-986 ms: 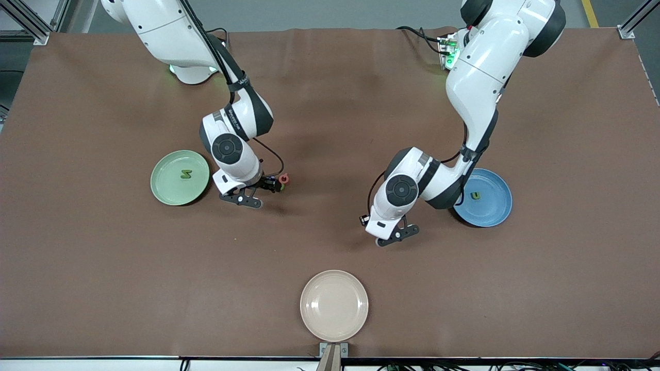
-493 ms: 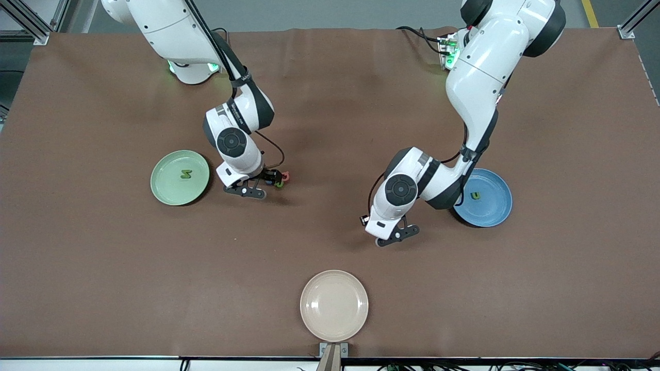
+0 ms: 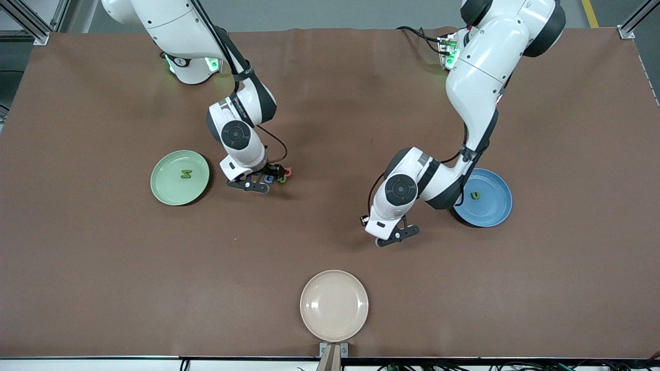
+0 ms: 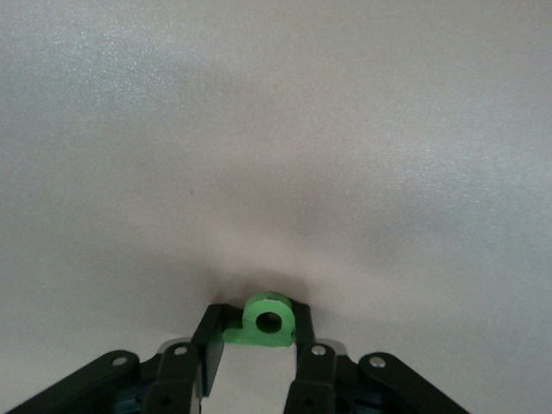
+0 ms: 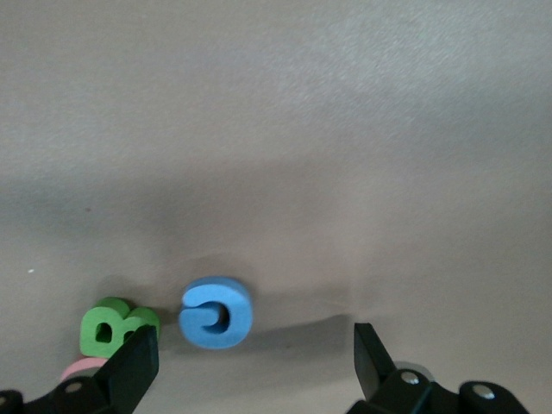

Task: Sort upper and lower case letters into plates
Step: 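Lift the green b with the left gripper while the right gripper grasps the C, then drop the b on the blue plate while the right gripper drops C on green, then grasp the blue m with the left gripper while the right gripper grasps the green B, then drop the m on the blue plate while the right gripper drops B on green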

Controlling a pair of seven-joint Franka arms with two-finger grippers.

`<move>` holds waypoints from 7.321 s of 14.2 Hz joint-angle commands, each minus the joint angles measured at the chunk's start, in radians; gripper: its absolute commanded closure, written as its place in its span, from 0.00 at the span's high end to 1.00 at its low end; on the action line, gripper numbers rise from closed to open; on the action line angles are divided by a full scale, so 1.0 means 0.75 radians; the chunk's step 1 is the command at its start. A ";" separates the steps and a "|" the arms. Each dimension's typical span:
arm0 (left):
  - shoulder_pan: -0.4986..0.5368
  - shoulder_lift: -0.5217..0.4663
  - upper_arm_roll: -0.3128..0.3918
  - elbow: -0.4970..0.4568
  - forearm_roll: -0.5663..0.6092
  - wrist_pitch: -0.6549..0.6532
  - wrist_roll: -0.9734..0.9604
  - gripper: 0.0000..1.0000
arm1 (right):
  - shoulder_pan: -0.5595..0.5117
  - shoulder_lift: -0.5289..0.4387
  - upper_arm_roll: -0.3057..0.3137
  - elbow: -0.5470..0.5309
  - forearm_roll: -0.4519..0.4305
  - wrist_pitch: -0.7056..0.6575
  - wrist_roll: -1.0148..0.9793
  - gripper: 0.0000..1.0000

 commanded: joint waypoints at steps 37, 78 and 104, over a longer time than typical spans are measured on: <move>0.698 -0.637 -0.033 -0.842 0.169 0.101 0.871 1.00 | -0.205 -0.256 -0.053 -0.031 -0.017 -0.251 -0.192 0.00; 0.490 -0.363 -0.436 -0.801 0.333 0.287 1.186 0.56 | 0.095 0.001 -0.016 0.085 0.079 0.090 0.318 0.97; 0.582 -0.612 -0.442 -0.725 0.335 -0.028 1.137 0.18 | 0.016 -0.256 -0.292 -0.018 -0.021 -0.278 -0.178 0.00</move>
